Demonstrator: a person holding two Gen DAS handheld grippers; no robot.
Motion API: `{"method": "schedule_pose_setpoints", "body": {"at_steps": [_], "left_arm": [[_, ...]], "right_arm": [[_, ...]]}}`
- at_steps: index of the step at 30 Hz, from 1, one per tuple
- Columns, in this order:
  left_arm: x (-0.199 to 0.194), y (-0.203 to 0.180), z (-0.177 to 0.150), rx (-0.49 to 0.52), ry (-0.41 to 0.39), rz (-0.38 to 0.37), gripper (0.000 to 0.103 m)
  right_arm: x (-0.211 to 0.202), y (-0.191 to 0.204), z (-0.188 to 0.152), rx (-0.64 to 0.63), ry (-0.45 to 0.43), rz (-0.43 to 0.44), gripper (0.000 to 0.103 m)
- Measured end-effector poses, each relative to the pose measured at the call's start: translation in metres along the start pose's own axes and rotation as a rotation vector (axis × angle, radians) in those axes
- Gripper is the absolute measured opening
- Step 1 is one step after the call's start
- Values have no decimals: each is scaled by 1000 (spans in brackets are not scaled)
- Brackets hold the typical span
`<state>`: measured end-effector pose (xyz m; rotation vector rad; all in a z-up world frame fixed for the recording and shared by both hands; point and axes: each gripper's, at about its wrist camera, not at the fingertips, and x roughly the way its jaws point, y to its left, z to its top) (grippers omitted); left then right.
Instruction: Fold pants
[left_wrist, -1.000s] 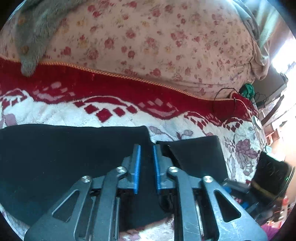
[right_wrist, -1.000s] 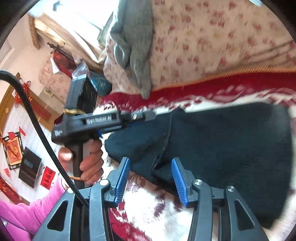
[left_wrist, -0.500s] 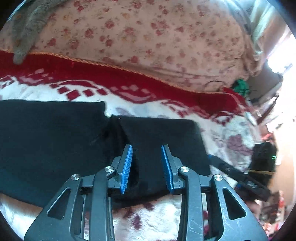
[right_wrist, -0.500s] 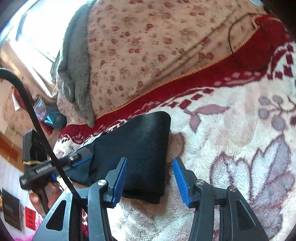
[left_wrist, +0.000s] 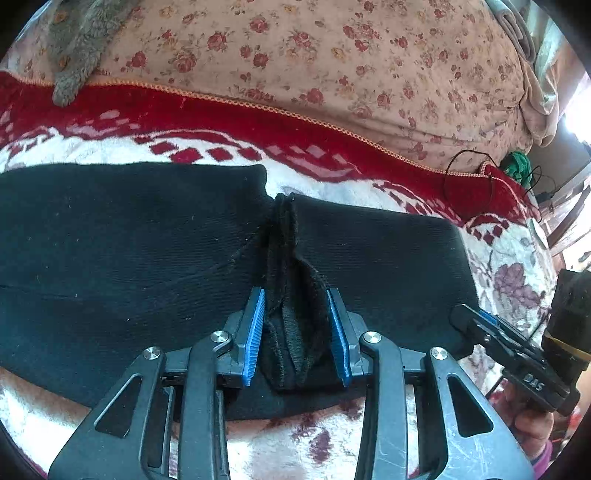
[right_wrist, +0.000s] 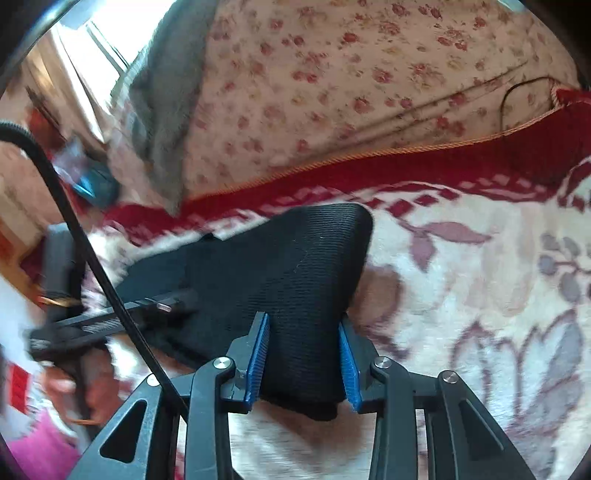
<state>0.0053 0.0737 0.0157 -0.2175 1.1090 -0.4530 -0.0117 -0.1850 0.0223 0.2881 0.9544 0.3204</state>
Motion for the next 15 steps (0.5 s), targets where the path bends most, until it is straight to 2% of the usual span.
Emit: {"method": "schedule_pose_setpoints", "body": {"at_steps": [3, 5, 8, 11, 15], "left_arm": [[-2, -7, -4, 28, -27, 40, 33], [-3, -4, -4, 15, -30, 31, 33], [-11, 3, -3, -22, -29, 29, 33], [-24, 7, -3, -35, -58, 89, 33], [-45, 16, -7, -36, -108, 161, 33]], "right_arm": [[2, -8, -3, 56, -18, 5, 35], [-3, -12, -4, 94, -20, 26, 37], [-21, -10, -2, 90, -55, 10, 38], [-38, 4, 4, 53, -96, 33, 42], [-40, 28, 11, 23, -108, 92, 44]]}}
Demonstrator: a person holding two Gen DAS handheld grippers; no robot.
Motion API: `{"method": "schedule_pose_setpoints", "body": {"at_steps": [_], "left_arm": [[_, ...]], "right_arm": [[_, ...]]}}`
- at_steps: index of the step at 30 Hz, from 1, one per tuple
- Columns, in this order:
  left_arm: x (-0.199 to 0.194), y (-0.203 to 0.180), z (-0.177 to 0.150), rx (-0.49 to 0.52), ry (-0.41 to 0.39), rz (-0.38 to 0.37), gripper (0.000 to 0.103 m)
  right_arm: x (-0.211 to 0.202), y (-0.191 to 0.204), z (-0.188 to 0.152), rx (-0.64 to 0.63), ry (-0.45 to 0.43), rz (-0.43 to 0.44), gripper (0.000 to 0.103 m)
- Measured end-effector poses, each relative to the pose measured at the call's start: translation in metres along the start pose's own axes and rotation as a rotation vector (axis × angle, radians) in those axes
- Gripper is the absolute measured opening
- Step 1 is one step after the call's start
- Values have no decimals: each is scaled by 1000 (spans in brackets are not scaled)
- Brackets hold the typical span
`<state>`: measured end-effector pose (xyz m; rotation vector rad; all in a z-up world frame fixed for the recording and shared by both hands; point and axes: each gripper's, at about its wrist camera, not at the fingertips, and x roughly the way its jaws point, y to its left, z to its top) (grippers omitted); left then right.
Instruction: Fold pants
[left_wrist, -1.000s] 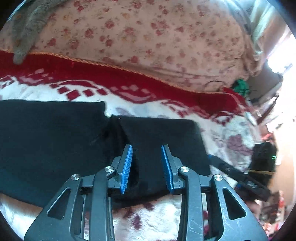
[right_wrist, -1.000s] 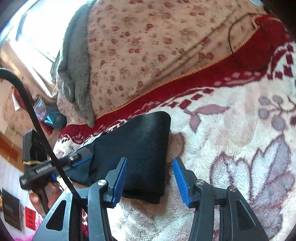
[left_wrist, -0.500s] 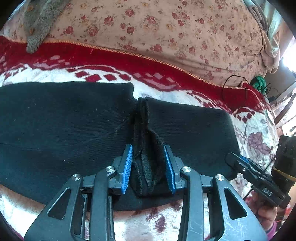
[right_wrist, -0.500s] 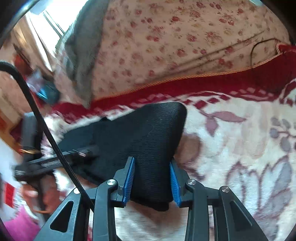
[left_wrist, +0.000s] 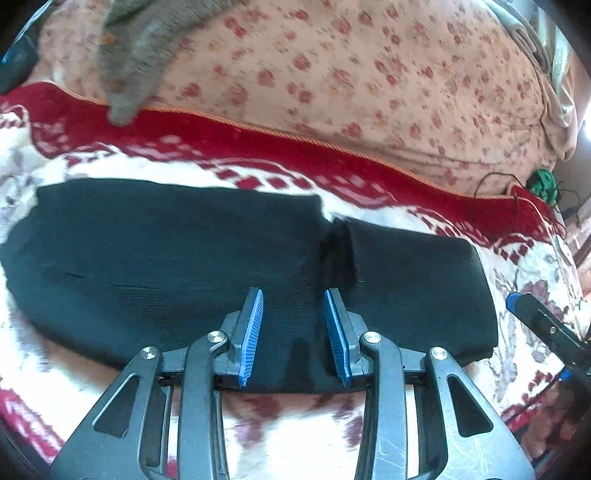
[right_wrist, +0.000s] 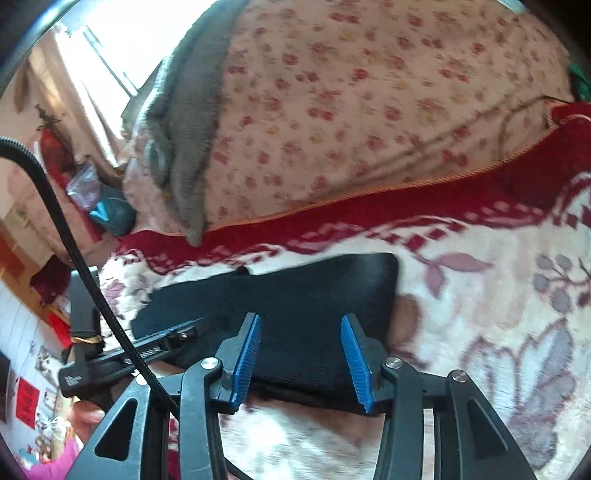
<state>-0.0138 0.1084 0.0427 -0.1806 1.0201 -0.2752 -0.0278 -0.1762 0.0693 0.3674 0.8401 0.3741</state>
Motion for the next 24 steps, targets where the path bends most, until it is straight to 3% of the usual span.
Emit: {"method": "schedule_pose_setpoints", "body": {"at_steps": [5, 14, 24], "left_arm": [[-20, 20, -2, 3, -47, 70, 33], [-43, 51, -7, -35, -87, 127, 33], [-54, 96, -16, -175, -90, 114, 33]], "right_arm": [[17, 37, 1, -72, 28, 50, 46], [52, 88, -8, -163, 91, 77, 50], [68, 115, -16, -218, 123, 79, 50]]}}
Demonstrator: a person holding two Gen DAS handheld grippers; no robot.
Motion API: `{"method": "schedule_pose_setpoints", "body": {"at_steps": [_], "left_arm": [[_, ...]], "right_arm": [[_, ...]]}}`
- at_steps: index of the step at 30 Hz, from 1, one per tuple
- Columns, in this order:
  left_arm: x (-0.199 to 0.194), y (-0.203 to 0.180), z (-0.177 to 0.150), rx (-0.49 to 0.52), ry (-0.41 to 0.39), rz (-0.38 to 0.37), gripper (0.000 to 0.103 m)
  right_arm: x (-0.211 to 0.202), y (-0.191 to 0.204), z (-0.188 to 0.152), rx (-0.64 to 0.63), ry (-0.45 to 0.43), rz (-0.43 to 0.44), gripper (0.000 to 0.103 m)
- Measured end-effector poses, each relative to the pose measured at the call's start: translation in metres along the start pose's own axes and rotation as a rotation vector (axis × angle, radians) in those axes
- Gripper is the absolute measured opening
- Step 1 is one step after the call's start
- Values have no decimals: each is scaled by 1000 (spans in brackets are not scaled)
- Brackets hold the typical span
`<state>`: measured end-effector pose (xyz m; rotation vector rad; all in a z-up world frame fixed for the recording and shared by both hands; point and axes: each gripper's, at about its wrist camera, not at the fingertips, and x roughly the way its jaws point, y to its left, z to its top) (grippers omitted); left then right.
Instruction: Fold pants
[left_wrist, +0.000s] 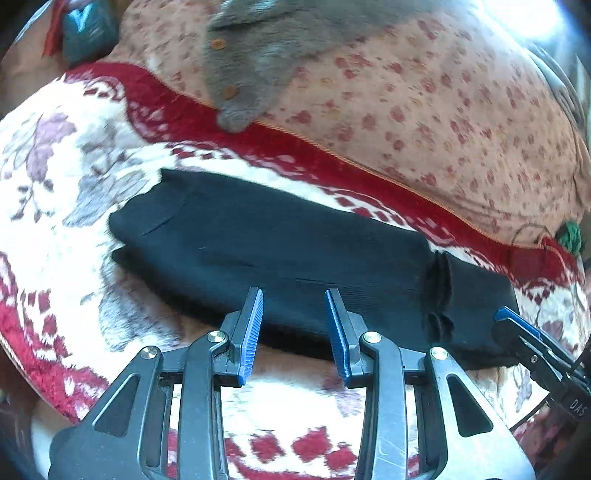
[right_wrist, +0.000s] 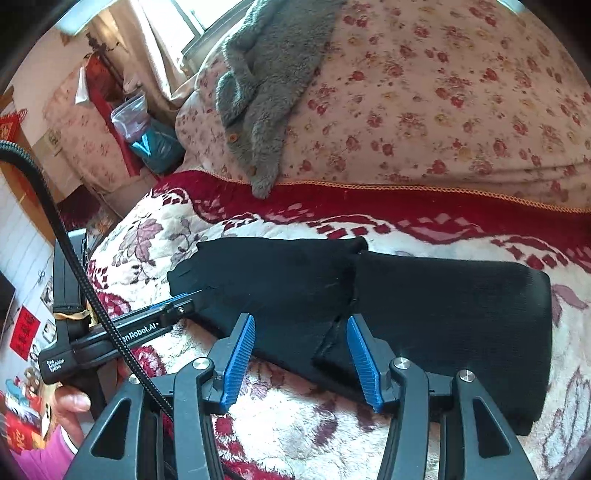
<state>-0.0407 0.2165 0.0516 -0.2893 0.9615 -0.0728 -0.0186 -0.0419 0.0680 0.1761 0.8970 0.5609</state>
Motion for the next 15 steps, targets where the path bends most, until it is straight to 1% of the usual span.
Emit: {"method": "schedule_pose_setpoints", "body": {"at_steps": [2, 3, 4, 8, 12, 15], "left_arm": [[-2, 15, -1, -50, 3, -11, 37], [-3, 25, -1, -84, 2, -18, 43], [-3, 33, -1, -112, -2, -23, 46], [-4, 68, -3, -215, 4, -35, 46], [-1, 95, -3, -300, 11, -19, 46], [4, 110, -4, -377, 24, -51, 47]], "right_arm": [[5, 2, 2, 0, 2, 6, 50], [9, 4, 4, 1, 3, 10, 50], [11, 6, 5, 1, 3, 11, 51], [27, 16, 11, -4, 15, 38, 55], [49, 33, 20, -45, 36, 72, 56], [69, 47, 34, -86, 52, 117, 56]]}}
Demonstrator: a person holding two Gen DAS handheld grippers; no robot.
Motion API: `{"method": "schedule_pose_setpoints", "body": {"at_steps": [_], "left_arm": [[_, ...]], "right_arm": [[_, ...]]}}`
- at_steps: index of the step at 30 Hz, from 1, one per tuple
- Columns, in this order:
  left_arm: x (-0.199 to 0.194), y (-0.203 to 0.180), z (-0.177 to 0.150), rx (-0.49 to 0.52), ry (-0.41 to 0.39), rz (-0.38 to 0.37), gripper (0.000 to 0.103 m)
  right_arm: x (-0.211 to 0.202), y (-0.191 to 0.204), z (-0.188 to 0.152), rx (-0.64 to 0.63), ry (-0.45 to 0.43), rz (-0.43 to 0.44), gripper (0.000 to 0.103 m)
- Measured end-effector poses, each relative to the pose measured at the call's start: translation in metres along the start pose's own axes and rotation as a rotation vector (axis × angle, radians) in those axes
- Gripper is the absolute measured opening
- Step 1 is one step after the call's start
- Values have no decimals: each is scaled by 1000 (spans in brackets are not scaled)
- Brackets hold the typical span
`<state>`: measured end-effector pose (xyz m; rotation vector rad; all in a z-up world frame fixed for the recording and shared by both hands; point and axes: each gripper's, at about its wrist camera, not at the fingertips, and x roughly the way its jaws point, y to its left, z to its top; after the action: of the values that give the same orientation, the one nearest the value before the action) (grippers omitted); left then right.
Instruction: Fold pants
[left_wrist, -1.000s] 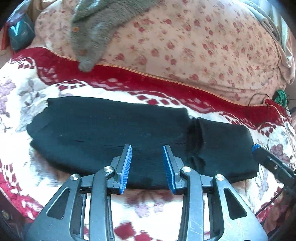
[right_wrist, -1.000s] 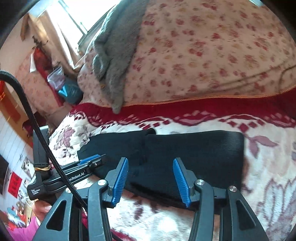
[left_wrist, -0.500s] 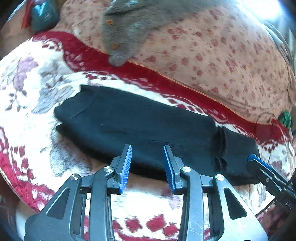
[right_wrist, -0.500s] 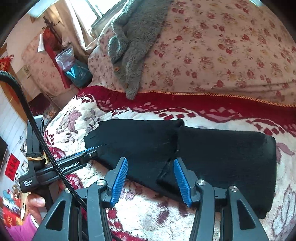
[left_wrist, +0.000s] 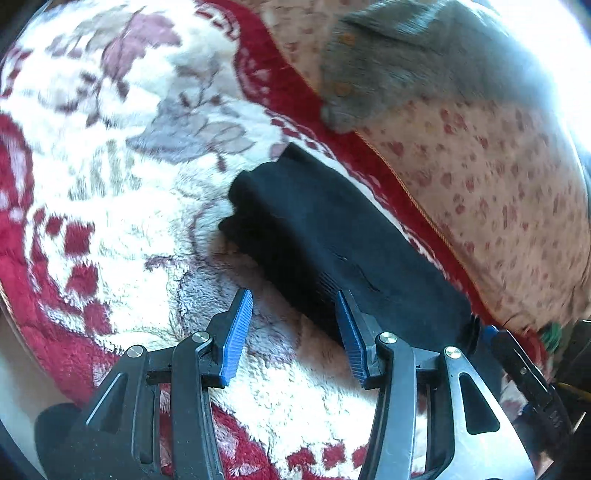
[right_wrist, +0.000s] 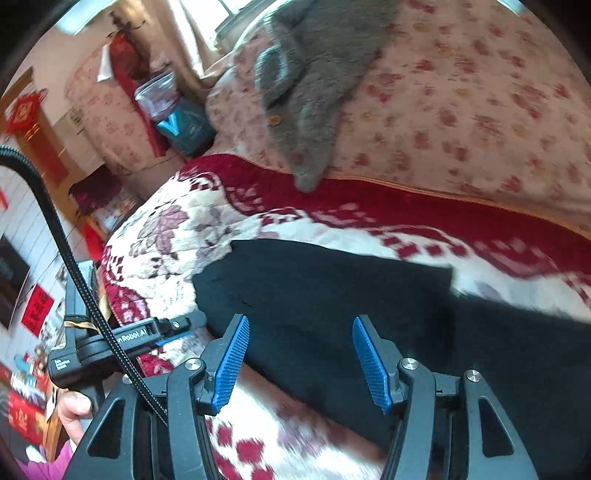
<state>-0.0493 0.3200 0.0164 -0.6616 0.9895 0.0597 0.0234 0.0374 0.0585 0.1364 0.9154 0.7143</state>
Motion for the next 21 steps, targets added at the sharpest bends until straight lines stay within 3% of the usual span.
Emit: {"method": "schedule_pose_setpoints", "body": {"at_steps": [2, 6, 12, 21], "left_arm": [[3, 7, 3, -35, -1, -7, 48], [7, 20, 10, -115, -17, -67, 66], [19, 27, 19, -137, -34, -54, 66], [28, 16, 19, -66, -92, -20, 73]], "right_arm": [[16, 6, 13, -25, 18, 31, 57], [56, 18, 40, -94, 79, 90, 62], [113, 37, 69, -200, 168, 132, 62], [200, 74, 98, -411, 280, 100, 66]]}}
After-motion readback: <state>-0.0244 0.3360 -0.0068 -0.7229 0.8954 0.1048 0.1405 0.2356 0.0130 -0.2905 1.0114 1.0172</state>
